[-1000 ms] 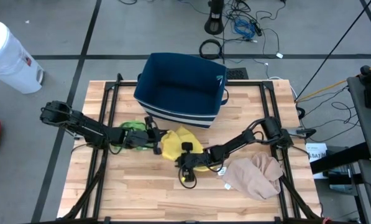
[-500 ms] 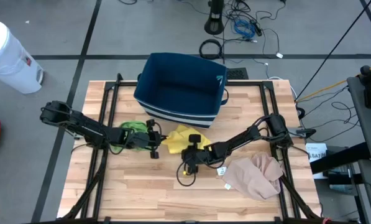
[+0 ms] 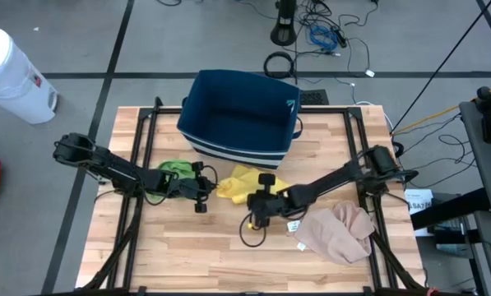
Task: Fold towel
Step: Fold the yellow towel
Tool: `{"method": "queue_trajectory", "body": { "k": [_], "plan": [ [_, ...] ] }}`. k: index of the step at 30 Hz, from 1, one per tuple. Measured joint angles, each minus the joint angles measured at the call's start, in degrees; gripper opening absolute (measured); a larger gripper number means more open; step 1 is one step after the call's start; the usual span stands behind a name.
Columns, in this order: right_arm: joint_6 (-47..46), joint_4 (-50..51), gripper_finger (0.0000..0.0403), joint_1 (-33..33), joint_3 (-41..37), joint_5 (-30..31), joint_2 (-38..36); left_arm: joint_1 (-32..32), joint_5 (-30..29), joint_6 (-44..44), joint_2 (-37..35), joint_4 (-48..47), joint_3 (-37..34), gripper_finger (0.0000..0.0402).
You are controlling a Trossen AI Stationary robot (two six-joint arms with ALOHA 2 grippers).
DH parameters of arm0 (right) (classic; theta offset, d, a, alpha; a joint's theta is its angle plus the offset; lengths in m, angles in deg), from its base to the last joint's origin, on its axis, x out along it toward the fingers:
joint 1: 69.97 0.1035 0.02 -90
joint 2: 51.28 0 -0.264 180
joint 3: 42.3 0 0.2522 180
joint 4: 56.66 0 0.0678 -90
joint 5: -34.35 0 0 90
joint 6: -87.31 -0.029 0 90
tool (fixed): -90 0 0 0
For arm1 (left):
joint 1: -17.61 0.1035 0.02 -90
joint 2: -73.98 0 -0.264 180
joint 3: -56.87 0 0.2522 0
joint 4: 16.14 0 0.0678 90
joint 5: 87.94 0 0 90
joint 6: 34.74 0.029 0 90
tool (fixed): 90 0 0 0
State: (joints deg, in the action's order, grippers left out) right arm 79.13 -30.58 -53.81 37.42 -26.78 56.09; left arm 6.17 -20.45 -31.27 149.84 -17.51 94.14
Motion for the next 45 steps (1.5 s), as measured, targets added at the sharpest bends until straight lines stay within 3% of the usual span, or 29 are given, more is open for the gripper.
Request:
{"method": "queue_trajectory", "body": {
  "k": [4, 8, 14, 19, 24, 28, 31, 37, 45],
  "plan": [
    [-0.40, 1.17, 0.0000, 1.70, 0.02, -5.30, -7.08, 0.00, 0.16, 0.00, 0.00, 0.13, 0.00, 0.0000],
    [-3.03, 2.08, 0.0000, 1.82, 0.15, -16.13, -12.31, 0.00, 0.17, 0.00, 0.00, 0.41, 0.00, 0.0000],
    [-8.05, 13.50, 0.0000, -0.71, 0.15, -9.38, -12.70, 0.00, 0.84, -0.08, 0.00, 1.01, 0.00, 0.0000],
    [-8.51, 13.79, 0.0014, -3.01, 0.15, -18.33, -5.38, 0.00, 2.27, -0.46, 0.00, 1.15, 0.00, 0.0000],
    [-8.73, 13.13, 0.0086, -3.08, 0.13, -17.82, 0.88, 0.00, 2.55, -0.50, 0.00, 1.12, 0.00, 0.0000],
    [-10.38, 15.02, 0.0151, -2.85, 0.13, -13.79, 1.02, 0.00, 2.53, -0.39, 0.00, 0.89, 0.00, 0.0000],
    [-10.88, 16.17, 0.0177, -1.88, 0.13, -11.36, -1.04, 0.00, 2.53, -0.28, 0.00, 0.86, 0.00, 0.0000],
    [-12.28, 19.50, 0.0174, -0.06, 0.13, -7.94, -6.66, 0.00, 2.55, 0.01, 0.00, 0.92, 0.00, 0.0000],
    [-16.90, 12.77, 0.0148, -0.47, 0.20, -11.24, -5.93, 0.00, 2.78, 0.01, 0.00, 1.25, 0.00, 0.0000]
  ]
}}
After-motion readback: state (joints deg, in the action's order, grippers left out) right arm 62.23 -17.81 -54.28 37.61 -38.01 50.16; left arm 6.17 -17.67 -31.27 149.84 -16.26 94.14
